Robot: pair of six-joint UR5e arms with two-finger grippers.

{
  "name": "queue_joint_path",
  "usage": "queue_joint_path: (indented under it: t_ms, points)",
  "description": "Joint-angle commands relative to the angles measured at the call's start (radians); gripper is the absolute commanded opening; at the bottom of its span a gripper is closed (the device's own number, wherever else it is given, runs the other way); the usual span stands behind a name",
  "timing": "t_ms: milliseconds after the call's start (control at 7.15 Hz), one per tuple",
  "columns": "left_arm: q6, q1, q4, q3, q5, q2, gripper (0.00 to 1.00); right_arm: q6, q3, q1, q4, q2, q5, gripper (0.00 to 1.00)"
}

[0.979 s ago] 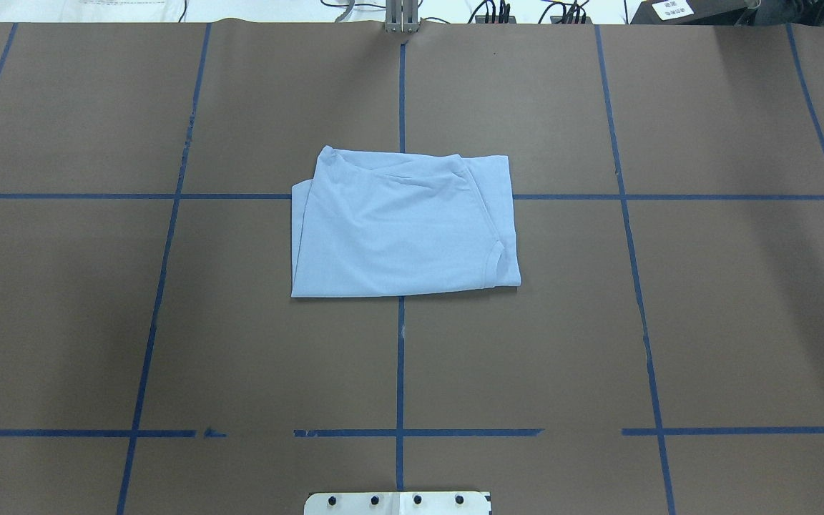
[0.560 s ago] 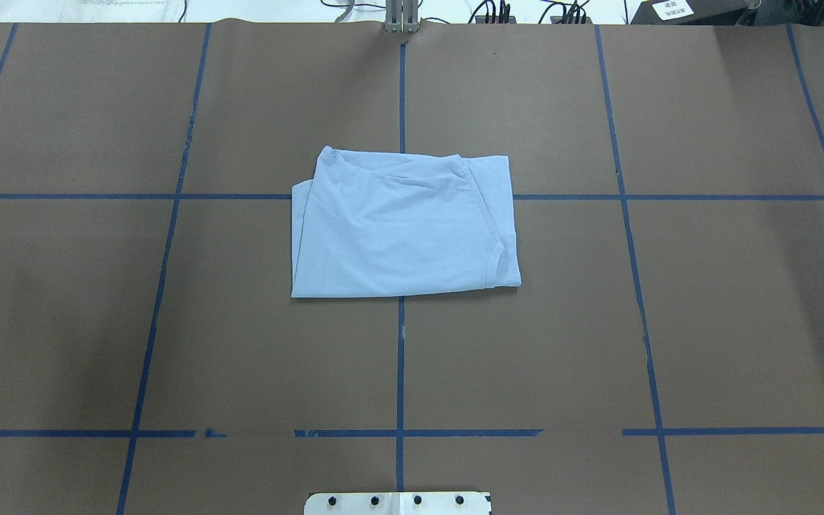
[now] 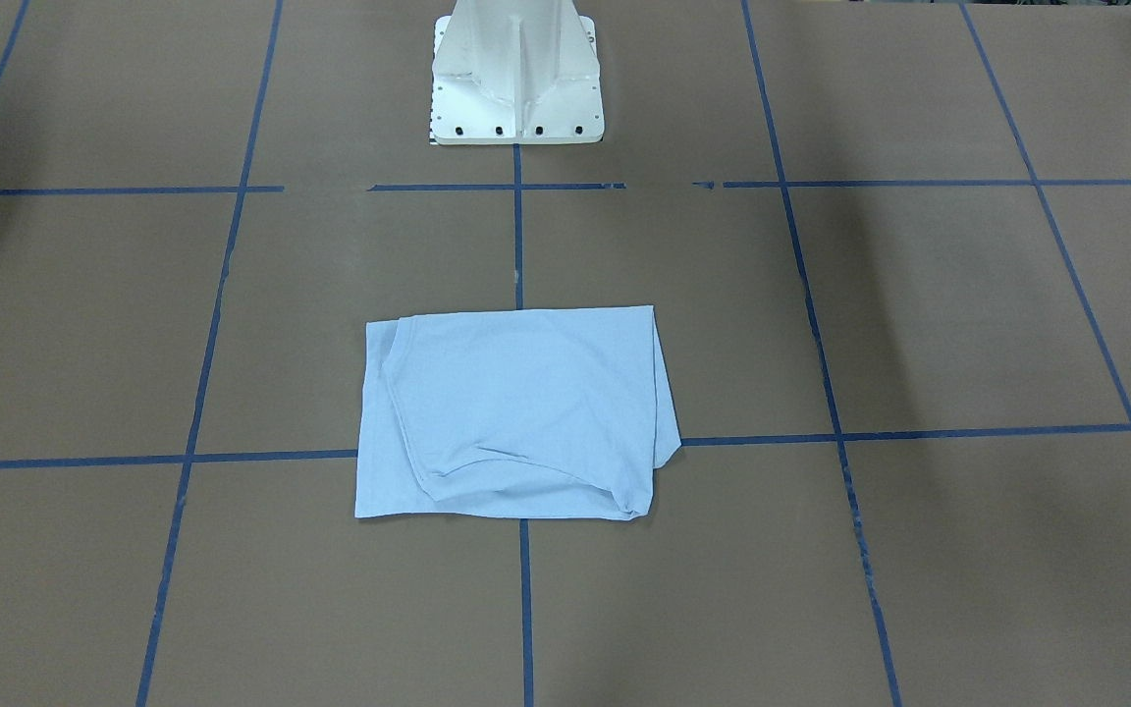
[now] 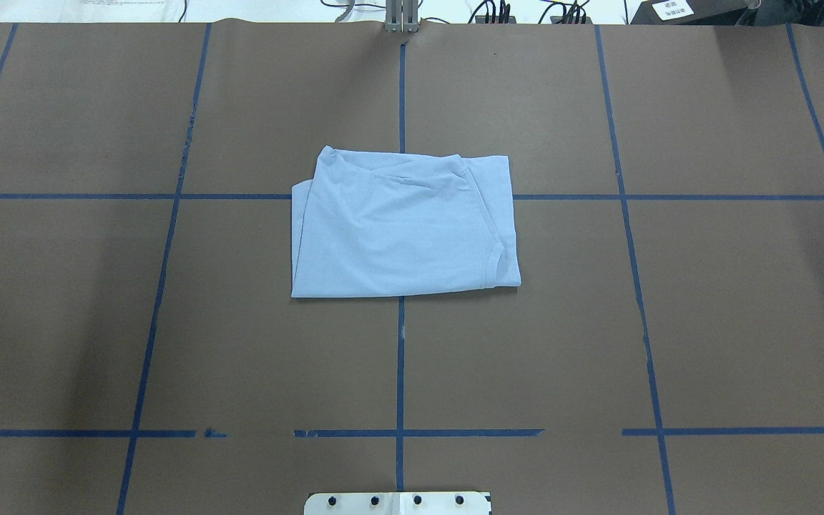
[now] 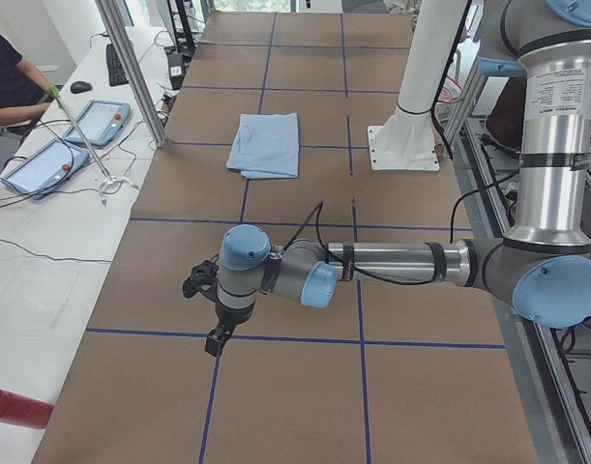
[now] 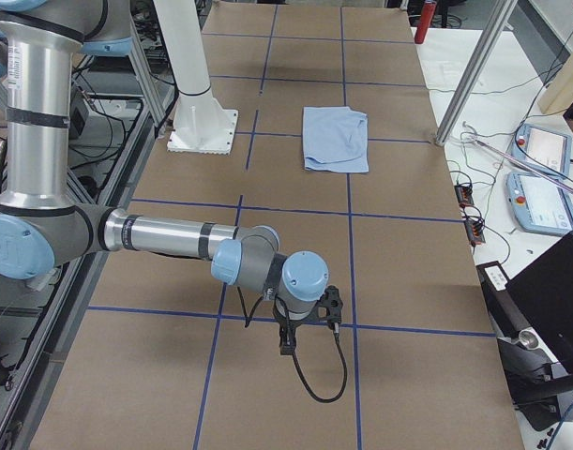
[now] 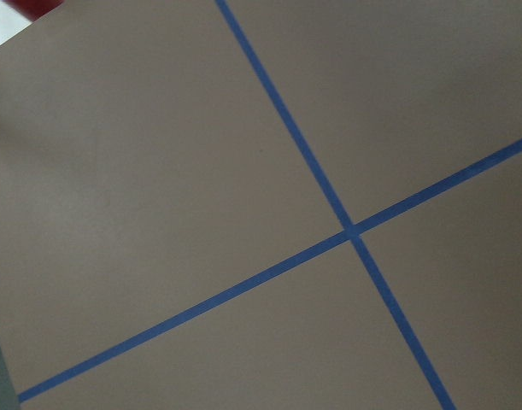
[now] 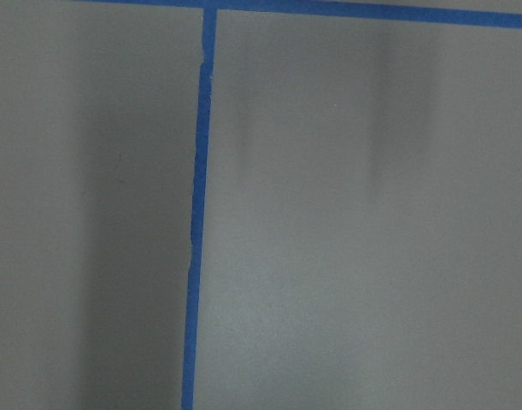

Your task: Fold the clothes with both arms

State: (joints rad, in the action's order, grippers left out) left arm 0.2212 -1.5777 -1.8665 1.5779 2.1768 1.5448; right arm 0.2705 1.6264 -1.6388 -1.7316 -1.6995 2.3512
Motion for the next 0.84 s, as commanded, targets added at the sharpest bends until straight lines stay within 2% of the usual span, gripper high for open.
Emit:
queue_joint_path:
  t_ms: [0, 280, 420, 699]
  points:
    - [-0.085, 0.005, 0.001, -0.001, -0.003, -0.002, 1.00, -0.130, -0.017, -0.001, 0.088, -0.002, -0.001, 1.00]
    - [-0.086, 0.005, 0.000, -0.001, 0.007, -0.003, 1.00, -0.300, -0.007, 0.001, 0.249, -0.012, 0.005, 1.00]
    - [-0.086, 0.007, 0.003, -0.001, 0.044, -0.005, 1.00, -0.360, 0.041, 0.001, 0.312, -0.014, 0.010, 1.00]
    - [-0.086, 0.007, 0.001, 0.005, 0.060, -0.017, 1.00, -0.359, 0.104, 0.008, 0.316, -0.017, 0.016, 1.00]
